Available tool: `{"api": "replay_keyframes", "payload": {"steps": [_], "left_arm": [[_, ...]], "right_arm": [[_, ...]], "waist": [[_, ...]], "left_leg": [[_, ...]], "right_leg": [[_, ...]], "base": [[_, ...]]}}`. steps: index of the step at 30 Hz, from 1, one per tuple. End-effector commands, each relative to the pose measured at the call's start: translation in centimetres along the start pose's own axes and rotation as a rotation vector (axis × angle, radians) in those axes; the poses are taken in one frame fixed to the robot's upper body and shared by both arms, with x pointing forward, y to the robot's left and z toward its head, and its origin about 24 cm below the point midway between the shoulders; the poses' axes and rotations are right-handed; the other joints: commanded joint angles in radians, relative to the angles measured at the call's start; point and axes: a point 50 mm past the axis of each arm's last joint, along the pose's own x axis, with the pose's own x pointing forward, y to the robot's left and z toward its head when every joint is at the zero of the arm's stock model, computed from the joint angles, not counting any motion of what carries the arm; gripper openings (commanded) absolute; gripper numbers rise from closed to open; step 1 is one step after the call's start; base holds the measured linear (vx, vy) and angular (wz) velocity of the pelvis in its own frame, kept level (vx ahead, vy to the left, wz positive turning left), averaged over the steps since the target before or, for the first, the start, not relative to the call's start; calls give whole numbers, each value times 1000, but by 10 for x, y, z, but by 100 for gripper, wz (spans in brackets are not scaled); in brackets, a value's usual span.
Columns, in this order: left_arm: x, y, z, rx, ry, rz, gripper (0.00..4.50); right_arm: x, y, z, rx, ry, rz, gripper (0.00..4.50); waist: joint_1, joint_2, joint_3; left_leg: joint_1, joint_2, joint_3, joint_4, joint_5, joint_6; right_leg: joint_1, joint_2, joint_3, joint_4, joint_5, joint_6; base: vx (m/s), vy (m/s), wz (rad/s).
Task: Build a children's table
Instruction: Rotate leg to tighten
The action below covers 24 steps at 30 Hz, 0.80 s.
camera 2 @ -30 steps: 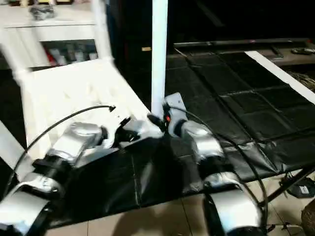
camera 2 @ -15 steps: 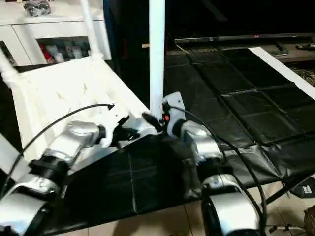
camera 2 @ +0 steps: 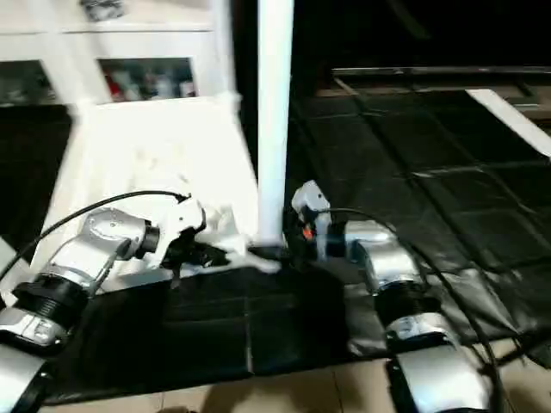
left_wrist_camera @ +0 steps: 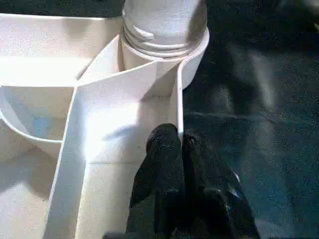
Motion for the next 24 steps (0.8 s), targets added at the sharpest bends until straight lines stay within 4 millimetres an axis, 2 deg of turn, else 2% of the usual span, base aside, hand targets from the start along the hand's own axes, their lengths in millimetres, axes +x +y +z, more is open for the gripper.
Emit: {"api": "replay_keyframes", "payload": {"steps": [1, 7, 8, 11, 12, 17, 18, 21, 24], "left_arm": [[10, -13, 6, 76, 23, -163, 0], [8, -18, 2, 100, 65, -225, 0], [8, -19, 1, 102, 71, -232, 0], [6, -21, -1, 106, 82, -242, 0], [6, -21, -1, 106, 82, -242, 0], [5, -22, -2, 109, 88, -245, 0], [5, -22, -2, 109, 88, -245, 0], [6, -22, -2, 109, 89, -246, 0], [6, -22, -2, 109, 87, -244, 0]], "right_arm": [[-6, 5, 0, -31, 38, 94, 447], [-8, 8, -1, -17, 54, 170, 447], [-8, 9, -1, -10, 56, 189, 430], [-6, 12, -2, 10, 63, 230, 430], [-6, 12, -2, 10, 63, 230, 401], [-4, 14, -5, 23, 73, 255, 387], [-4, 14, -5, 23, 74, 255, 357], [-4, 16, -6, 29, 78, 262, 346], [-5, 17, -6, 41, 77, 268, 310]], "waist": [[-6, -2, -70], [0, -3, -68], [0, -6, -68], [1, -5, -69], [1, -6, -70], [1, -7, -70], [1, -7, -70], [0, -7, -71], [1, -7, -72]], "left_leg": [[6, 17, 12, -58, -164, 86], [5, 17, 12, -60, -179, 67], [4, 17, 12, -60, -177, 67], [5, 17, 12, -59, -174, 63], [5, 17, 11, -59, -169, 65], [5, 16, 12, -57, -165, 61], [5, 16, 12, -57, -163, 60], [5, 16, 13, -56, -155, 63], [4, 15, 13, -55, -148, 65]], "right_leg": [[64, -39, 33, -45, -104, -282], [64, -42, 35, -50, -174, -261], [64, -42, 35, -49, -174, -259], [63, -42, 35, -49, -176, -257], [63, -40, 34, -47, -167, -259], [62, -41, 35, -47, -177, -254], [63, -41, 34, -47, -175, -254], [62, -39, 34, -45, -165, -254], [63, -39, 34, -44, -153, -254]], "base": [[0, 0, 0], [0, 0, 0], [0, 0, 0], [0, 0, 0], [0, 0, 0], [0, 0, 0], [0, 0, 0], [0, 0, 0], [0, 0, 0]]}}
